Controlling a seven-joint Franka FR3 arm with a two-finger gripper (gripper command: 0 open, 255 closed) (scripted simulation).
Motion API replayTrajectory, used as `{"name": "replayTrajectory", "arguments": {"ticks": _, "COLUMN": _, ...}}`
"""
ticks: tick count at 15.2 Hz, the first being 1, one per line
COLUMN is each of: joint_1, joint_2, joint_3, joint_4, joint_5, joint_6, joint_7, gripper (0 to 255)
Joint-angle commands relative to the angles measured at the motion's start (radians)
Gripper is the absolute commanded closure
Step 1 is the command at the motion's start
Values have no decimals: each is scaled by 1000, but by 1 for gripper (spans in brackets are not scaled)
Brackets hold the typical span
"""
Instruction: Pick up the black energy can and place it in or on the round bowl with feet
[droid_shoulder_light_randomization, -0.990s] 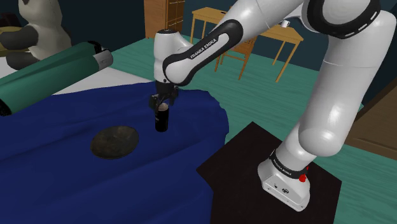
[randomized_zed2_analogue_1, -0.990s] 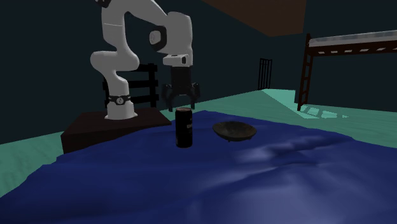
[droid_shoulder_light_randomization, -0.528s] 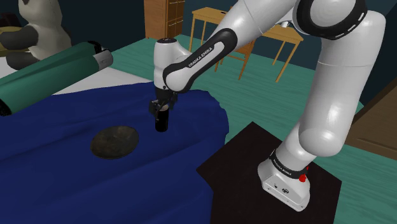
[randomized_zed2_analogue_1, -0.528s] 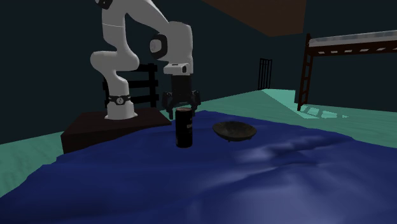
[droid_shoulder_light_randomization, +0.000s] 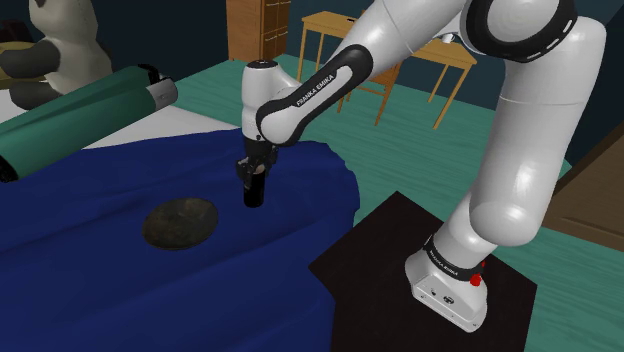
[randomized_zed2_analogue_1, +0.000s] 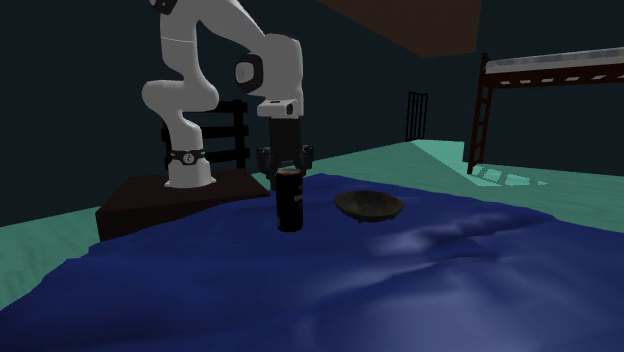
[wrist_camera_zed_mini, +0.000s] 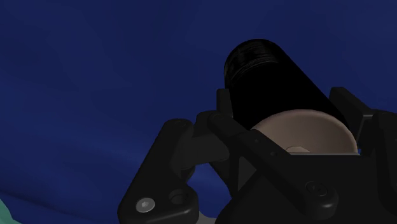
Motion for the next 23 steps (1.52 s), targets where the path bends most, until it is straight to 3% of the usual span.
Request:
{"name": "replayTrajectory", "arguments": {"ticks": 1, "joint_1": 0, "joint_2": 0, "joint_3": 0, "joint_4": 0, "joint_5": 0, "joint_6": 0, "joint_7": 0, "gripper": 255}}
{"name": "replayTrajectory", "arguments": {"ticks": 7, "joint_1": 0, "joint_2": 0, "joint_3": 0, "joint_4": 0, "joint_5": 0, "joint_6": 0, "joint_7": 0, "gripper": 255}}
{"name": "replayTrajectory", "arguments": {"ticks": 23, "joint_1": -21, "joint_2": -148, "joint_3": 27, "joint_4": 45, "joint_5": 72, "joint_6": -186, "joint_7": -49, "gripper": 255}}
